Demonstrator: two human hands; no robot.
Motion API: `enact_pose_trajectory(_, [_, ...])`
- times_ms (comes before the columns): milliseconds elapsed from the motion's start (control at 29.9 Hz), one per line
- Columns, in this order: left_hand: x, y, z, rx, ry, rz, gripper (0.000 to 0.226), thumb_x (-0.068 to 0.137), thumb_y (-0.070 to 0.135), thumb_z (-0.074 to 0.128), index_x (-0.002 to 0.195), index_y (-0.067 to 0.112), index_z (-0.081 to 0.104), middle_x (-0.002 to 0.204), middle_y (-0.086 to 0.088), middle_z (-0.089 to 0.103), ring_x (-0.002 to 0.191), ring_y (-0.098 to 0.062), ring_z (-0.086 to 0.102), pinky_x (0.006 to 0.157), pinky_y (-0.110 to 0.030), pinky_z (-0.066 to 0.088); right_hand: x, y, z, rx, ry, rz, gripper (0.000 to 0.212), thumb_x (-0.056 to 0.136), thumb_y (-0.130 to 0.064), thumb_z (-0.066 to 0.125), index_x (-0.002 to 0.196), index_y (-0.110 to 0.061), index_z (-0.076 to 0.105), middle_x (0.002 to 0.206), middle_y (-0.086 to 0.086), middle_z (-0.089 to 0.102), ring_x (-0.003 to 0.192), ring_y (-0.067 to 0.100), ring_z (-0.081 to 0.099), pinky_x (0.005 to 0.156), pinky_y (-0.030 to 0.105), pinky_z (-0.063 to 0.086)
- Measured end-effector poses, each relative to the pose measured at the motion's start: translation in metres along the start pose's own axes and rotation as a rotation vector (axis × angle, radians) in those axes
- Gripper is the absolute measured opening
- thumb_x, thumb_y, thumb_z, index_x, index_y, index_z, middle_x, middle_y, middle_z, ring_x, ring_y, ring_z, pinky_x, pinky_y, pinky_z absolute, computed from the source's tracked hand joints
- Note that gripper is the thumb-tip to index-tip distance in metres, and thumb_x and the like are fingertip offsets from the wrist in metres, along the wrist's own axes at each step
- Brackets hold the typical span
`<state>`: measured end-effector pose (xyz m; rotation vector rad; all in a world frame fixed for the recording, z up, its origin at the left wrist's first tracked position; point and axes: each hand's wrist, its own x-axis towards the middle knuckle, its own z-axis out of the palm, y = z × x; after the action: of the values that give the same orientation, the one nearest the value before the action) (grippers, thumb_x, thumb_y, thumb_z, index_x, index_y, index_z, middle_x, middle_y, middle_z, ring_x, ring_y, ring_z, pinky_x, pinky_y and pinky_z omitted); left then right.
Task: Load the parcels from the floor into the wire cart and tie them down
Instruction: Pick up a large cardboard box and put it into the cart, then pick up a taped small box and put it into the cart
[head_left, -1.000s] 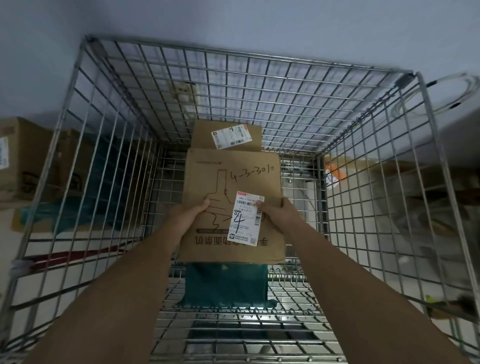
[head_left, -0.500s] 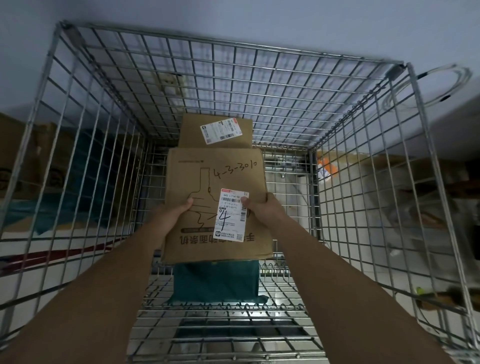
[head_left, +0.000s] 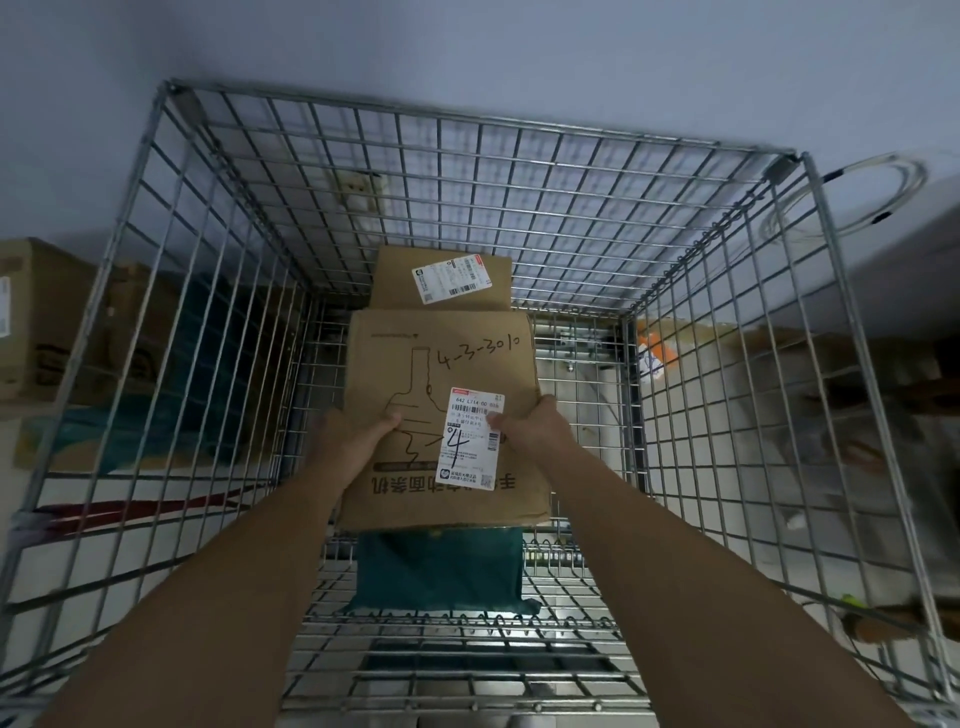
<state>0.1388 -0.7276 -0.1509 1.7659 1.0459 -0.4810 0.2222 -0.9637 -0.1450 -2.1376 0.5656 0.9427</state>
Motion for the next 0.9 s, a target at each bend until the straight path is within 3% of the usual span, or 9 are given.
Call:
enact_pose_trajectory(100, [-0.017, 0.025, -0.009, 0.672, 0.115, 0.290, 0.071, 0.090, 0.060, 0.065, 0.145, 0.021, 0.044, 0.154, -0.011, 0.041, 0.137, -0.034, 0.046, 0.111, -0.062, 0.037, -0.023, -0.016, -0.009, -0.362, 0.073, -0.153, 0.085, 0.084, -0.051, 0.078, 0.149, -0.016, 0.035, 0.144, 0.010, 0.054, 0.128, 0.034, 0.055, 0.103, 0.053, 0.049])
enact_pose_trajectory(167, [-0.035, 0.052, -0.017, 0.920, 0.107, 0.479, 0.054, 0.094, 0.063, 0.053, 0.135, 0.028, 0.050, 0.152, -0.004, 0.043, 0.139, -0.029, 0.042, 0.115, -0.066, 0.027, -0.048, -0.036, -0.027, -0.637, 0.097, -0.270, 0.080, 0.092, -0.059, 0.063, 0.156, -0.024, 0.030, 0.157, 0.007, 0.043, 0.141, 0.036, 0.042, 0.113, 0.057, 0.037])
enact_pose_trajectory(200, [-0.047, 0.068, -0.022, 0.975, 0.083, 0.513, 0.057, 0.095, 0.063, 0.049, 0.140, 0.029, 0.048, 0.155, -0.003, 0.042, 0.143, -0.028, 0.038, 0.118, -0.066, 0.021, -0.062, -0.048, -0.039, -0.745, 0.083, -0.323, 0.077, 0.097, -0.062, 0.053, 0.160, -0.026, 0.026, 0.165, 0.005, 0.032, 0.149, 0.036, 0.032, 0.119, 0.059, 0.027])
enact_pose_trajectory(267, [-0.076, 0.107, -0.035, 1.031, 0.094, 0.542, 0.068, 0.098, 0.062, 0.043, 0.154, 0.024, 0.039, 0.164, -0.004, 0.033, 0.152, -0.027, 0.027, 0.124, -0.063, 0.012, -0.096, -0.076, -0.067, -0.884, 0.083, -0.407, 0.073, 0.101, -0.065, 0.038, 0.163, -0.029, 0.020, 0.171, 0.001, 0.018, 0.157, 0.032, 0.016, 0.124, 0.058, 0.011])
enact_pose_trajectory(334, [-0.110, 0.150, -0.055, 1.068, 0.149, 0.591, 0.073, 0.100, 0.065, 0.037, 0.160, 0.023, 0.032, 0.169, -0.005, 0.024, 0.156, -0.029, 0.020, 0.126, -0.061, 0.009, -0.133, -0.108, -0.095, -0.944, 0.142, -0.497, 0.069, 0.103, -0.064, 0.031, 0.162, -0.029, 0.020, 0.171, 0.002, 0.017, 0.157, 0.030, 0.014, 0.126, 0.057, 0.008])
enact_pose_trajectory(467, [-0.193, 0.228, -0.115, 1.099, 0.322, 0.662, 0.072, 0.099, 0.071, 0.032, 0.155, 0.026, 0.041, 0.163, -0.004, 0.037, 0.150, -0.030, 0.033, 0.123, -0.055, 0.021, -0.221, -0.180, -0.147, -1.014, 0.250, -0.626, 0.071, 0.104, -0.065, 0.025, 0.163, -0.027, 0.019, 0.172, 0.001, 0.012, 0.158, 0.029, 0.009, 0.127, 0.056, 0.006])
enact_pose_trajectory(568, [-0.262, 0.259, -0.171, 1.043, 0.451, 0.636, 0.075, 0.096, 0.071, 0.029, 0.155, 0.026, 0.040, 0.164, -0.004, 0.035, 0.151, -0.030, 0.030, 0.124, -0.056, 0.018, -0.303, -0.231, -0.175, -1.054, 0.324, -0.759, 0.069, 0.105, -0.063, 0.021, 0.164, -0.028, 0.017, 0.173, -0.001, 0.007, 0.159, 0.027, 0.006, 0.127, 0.053, 0.003])
enact_pose_trajectory(735, [-0.385, 0.264, -0.281, 1.027, 0.636, 0.543, 0.073, 0.102, 0.066, 0.023, 0.163, 0.026, 0.022, 0.172, -0.003, 0.018, 0.158, -0.026, 0.014, 0.128, -0.051, 0.005, -0.450, -0.297, -0.180, -1.106, 0.413, -1.014, 0.069, 0.105, -0.064, 0.019, 0.164, -0.029, 0.018, 0.173, -0.003, 0.007, 0.159, 0.026, 0.007, 0.127, 0.053, 0.003])
enact_pose_trajectory(902, [-0.509, 0.221, -0.419, 0.951, 0.841, 0.356, 0.076, 0.103, 0.068, 0.021, 0.165, 0.025, 0.016, 0.173, -0.004, 0.016, 0.158, -0.027, 0.014, 0.128, -0.050, 0.006, -0.592, -0.353, -0.135, -1.128, 0.446, -1.302, 0.068, 0.105, -0.064, 0.022, 0.163, -0.028, 0.020, 0.172, -0.002, 0.010, 0.158, 0.026, 0.010, 0.127, 0.052, 0.005])
